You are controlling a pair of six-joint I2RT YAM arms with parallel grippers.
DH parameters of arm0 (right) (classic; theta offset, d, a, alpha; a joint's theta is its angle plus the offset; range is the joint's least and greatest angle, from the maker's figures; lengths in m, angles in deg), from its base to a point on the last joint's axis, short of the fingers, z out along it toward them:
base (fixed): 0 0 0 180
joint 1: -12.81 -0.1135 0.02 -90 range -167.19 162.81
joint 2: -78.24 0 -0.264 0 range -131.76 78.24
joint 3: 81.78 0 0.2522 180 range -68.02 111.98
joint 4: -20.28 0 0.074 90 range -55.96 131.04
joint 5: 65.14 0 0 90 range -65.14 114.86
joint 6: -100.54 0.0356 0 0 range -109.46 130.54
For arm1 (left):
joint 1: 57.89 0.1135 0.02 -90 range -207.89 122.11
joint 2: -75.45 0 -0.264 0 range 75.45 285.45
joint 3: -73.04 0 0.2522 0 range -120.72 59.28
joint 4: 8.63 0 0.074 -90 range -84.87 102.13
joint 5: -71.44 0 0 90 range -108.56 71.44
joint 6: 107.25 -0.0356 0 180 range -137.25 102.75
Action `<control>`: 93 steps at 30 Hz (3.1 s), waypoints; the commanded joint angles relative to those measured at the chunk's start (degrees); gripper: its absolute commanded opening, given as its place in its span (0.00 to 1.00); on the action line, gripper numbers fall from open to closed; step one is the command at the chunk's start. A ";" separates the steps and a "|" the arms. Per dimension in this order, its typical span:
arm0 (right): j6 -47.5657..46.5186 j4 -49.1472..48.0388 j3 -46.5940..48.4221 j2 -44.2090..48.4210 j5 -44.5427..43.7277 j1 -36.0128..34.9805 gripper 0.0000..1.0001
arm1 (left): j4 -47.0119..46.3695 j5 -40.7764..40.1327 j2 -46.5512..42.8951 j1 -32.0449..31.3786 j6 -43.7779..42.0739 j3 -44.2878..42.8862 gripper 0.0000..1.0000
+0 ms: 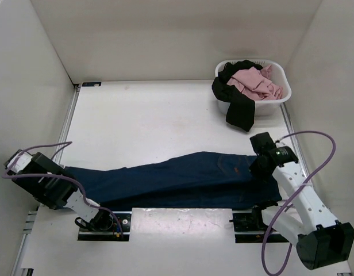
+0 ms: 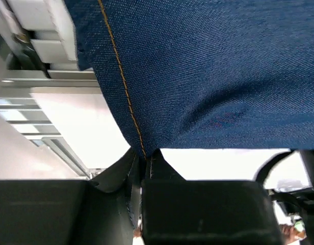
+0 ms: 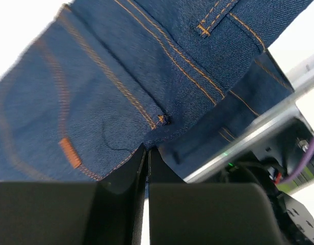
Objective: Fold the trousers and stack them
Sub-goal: Fold the trousers
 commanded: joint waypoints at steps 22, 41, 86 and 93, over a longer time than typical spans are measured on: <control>5.30 3.77 -0.59 0.04 -9.34 -2.20 0.00 | -6.62 10.02 -3.24 -3.76 0.37 -17.03 0.14; 14.42 12.56 -8.73 4.69 -8.92 -2.20 0.01 | -18.48 -1.04 -2.01 -2.28 -3.92 -1.06 0.14; 0.28 -21.27 17.97 -48.22 -13.67 11.16 0.00 | -31.94 -6.68 5.90 -40.86 31.05 2.65 0.68; -7.20 -21.72 17.46 -41.04 -10.33 11.16 0.00 | -27.54 -5.44 3.73 -40.86 31.06 2.63 0.76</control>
